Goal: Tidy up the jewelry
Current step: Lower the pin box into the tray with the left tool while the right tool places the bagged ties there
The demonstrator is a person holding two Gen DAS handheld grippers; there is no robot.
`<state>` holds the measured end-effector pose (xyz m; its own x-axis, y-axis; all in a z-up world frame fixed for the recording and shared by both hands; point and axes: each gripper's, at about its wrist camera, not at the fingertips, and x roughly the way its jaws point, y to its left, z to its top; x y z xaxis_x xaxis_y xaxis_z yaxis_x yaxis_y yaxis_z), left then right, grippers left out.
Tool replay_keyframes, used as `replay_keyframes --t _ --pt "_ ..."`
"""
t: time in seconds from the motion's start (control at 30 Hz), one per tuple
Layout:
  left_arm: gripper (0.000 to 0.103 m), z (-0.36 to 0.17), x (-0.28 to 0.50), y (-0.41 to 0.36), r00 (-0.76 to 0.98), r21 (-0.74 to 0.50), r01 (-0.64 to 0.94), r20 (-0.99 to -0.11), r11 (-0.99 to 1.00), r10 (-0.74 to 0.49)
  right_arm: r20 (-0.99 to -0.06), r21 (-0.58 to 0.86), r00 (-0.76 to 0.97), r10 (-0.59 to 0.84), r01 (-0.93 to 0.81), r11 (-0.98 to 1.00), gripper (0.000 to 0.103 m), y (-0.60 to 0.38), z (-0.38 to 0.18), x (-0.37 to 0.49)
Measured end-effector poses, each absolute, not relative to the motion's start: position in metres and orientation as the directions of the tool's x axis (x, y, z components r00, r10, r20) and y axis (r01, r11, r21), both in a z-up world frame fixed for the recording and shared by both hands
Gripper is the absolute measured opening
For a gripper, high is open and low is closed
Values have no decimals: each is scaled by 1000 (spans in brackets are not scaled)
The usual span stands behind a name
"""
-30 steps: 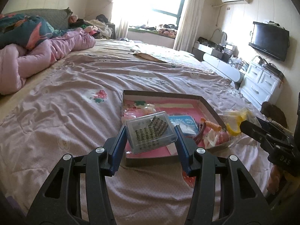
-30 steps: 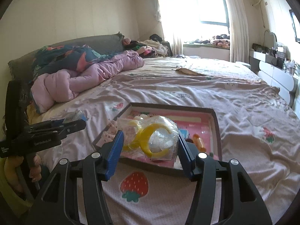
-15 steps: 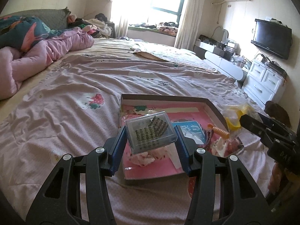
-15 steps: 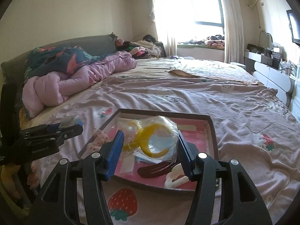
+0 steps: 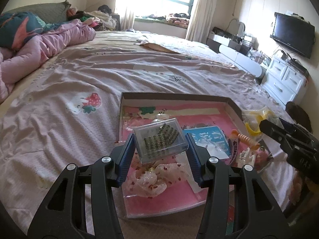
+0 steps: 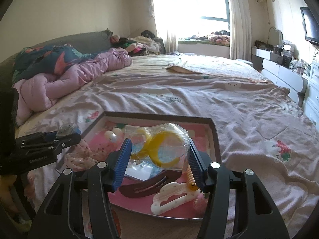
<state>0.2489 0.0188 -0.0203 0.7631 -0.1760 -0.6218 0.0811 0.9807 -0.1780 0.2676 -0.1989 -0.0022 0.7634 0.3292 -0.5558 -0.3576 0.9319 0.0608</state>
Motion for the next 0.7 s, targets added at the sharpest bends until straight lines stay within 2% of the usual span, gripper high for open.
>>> replay_keyframes --t 0.23,0.57,0.7 --pt "42 -34 266 15 739 -171 85 -650 982 -177 -613 57 712 342 -392 918 54 -189 -28 271" --pt "42 -43 275 17 725 -165 70 -669 984 -164 -649 36 662 375 -465 884 57 -173 -48 258" --pt "49 -42 274 17 728 -164 67 -666 984 -160 -662 33 644 385 -487 873 59 -170 -51 255"
